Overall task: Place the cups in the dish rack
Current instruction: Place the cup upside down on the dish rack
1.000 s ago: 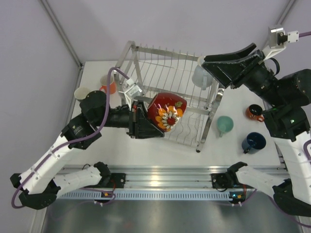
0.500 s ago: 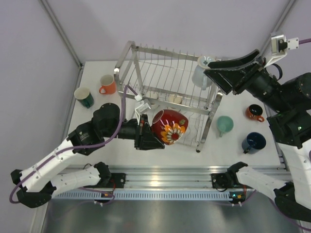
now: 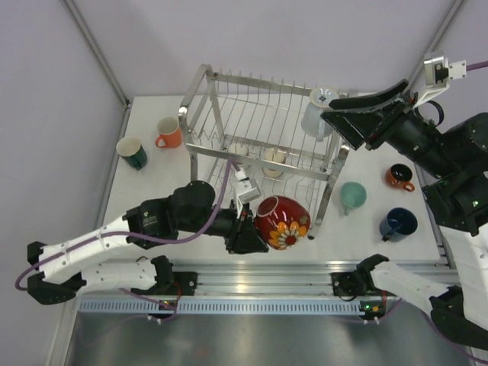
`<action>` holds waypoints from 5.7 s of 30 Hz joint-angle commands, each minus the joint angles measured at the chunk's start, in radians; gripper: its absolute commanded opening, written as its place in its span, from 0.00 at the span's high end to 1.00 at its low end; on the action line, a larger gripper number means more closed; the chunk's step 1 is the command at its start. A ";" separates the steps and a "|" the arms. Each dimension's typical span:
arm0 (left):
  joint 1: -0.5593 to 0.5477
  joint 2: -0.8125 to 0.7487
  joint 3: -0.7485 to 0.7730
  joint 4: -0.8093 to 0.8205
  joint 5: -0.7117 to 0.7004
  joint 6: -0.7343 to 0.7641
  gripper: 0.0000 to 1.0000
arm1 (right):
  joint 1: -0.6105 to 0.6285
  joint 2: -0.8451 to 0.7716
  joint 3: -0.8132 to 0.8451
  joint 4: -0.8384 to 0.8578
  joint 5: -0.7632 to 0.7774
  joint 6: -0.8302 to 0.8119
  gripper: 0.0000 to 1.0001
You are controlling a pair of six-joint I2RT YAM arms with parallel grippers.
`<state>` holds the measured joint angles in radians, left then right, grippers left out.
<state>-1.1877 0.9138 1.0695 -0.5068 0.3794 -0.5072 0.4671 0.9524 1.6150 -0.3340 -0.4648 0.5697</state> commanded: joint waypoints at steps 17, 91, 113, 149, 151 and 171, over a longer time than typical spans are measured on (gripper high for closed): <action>-0.161 -0.033 -0.155 0.126 -0.496 -0.020 1.00 | -0.016 -0.061 0.068 -0.062 0.051 -0.088 0.43; 0.163 0.554 -0.111 0.593 -0.465 0.134 1.00 | -0.016 -0.239 -0.079 -0.086 0.212 -0.169 0.40; 0.161 0.681 -0.045 0.691 -0.568 0.098 1.00 | -0.015 -0.242 -0.072 -0.114 0.241 -0.198 0.40; 0.174 0.927 0.181 0.705 -0.692 0.176 1.00 | -0.015 -0.261 -0.076 -0.125 0.282 -0.268 0.39; 0.175 0.945 0.201 0.691 -0.697 0.179 1.00 | -0.016 -0.259 -0.075 -0.129 0.284 -0.271 0.39; 0.178 0.982 0.244 0.649 -0.749 0.157 0.73 | -0.016 -0.284 -0.086 -0.151 0.308 -0.286 0.39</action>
<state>-1.0142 1.9236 1.2495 0.0414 -0.3313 -0.3424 0.4614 0.6788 1.5311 -0.4839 -0.1722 0.2977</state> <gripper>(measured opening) 0.275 0.610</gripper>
